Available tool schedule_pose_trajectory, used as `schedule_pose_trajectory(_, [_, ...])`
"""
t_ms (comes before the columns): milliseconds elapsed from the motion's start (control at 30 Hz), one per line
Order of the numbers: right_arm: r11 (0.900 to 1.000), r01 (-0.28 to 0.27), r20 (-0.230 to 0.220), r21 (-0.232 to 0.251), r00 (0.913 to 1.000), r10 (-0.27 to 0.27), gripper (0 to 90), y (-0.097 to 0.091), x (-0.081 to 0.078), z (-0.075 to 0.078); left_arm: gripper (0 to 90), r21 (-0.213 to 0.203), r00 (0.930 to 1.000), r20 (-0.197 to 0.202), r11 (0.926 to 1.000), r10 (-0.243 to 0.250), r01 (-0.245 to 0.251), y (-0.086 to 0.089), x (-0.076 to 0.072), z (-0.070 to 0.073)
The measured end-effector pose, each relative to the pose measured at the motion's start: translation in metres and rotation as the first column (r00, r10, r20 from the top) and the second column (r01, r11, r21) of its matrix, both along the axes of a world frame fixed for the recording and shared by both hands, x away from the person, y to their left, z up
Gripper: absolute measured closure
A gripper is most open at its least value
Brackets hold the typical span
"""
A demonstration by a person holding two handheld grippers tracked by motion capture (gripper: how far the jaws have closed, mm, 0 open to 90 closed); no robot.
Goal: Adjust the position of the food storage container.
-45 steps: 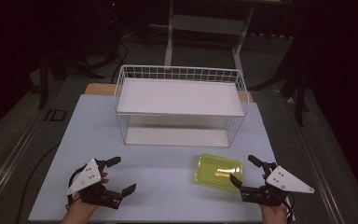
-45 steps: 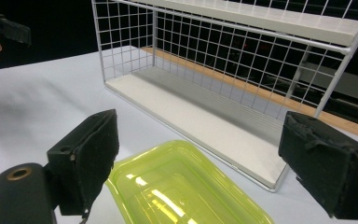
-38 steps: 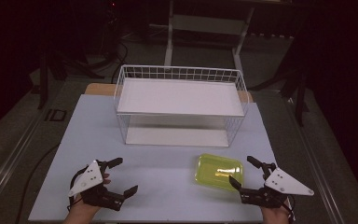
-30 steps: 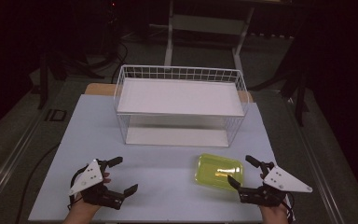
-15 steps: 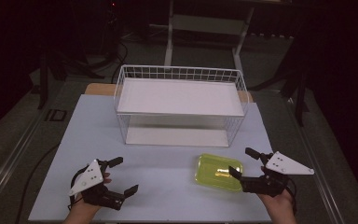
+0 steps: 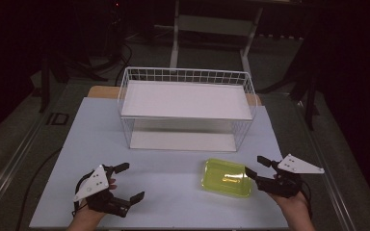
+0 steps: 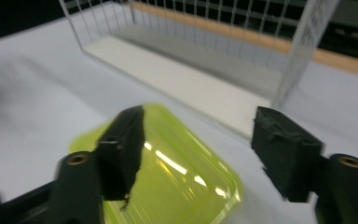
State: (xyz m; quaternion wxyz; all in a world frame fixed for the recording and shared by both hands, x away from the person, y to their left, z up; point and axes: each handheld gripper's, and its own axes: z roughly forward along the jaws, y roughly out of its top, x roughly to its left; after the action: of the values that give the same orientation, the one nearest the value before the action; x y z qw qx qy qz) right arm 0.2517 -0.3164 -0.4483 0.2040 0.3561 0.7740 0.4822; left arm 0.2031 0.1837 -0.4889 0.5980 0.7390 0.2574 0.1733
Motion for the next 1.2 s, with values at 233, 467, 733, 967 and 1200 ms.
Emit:
schedule_pose_trajectory(233, [0.9991,0.023,-0.058,-0.036,0.998,-0.025,54.2,-0.013,0.004,-0.02,0.3,0.0,1.0,-0.002,1.0,-0.002,0.002,0.0,0.0,-0.001])
schedule_pose_trajectory(467, [0.9953,0.052,-0.098,-0.082,0.9934,-0.06,65.0,-0.021,0.006,-0.037,0.4,-0.001,1.0,-0.006,1.0,-0.002,0.002,0.0,0.001,-0.002])
schedule_pose_trajectory(733, [0.9868,0.075,-0.174,-0.144,0.9796,-0.1,89.8,-0.026,0.004,-0.06,0.3,0.01,0.9999,-0.005,0.9999,-0.009,0.009,-0.002,0.001,-0.002])
schedule_pose_trajectory(967, [0.9845,0.051,-0.225,-0.168,0.9704,-0.088,90.0,-0.021,0.004,-0.076,0.3,0.011,0.9999,-0.005,0.9999,-0.011,0.011,-0.002,0.0,-0.002])
schedule_pose_trajectory(1200, [0.9855,0.008,-0.257,-0.17,0.965,-0.052,90.0,-0.011,0.009,-0.082,0.3,0.015,0.9999,-0.005,0.9998,-0.015,0.015,-0.004,0.0,-0.002])
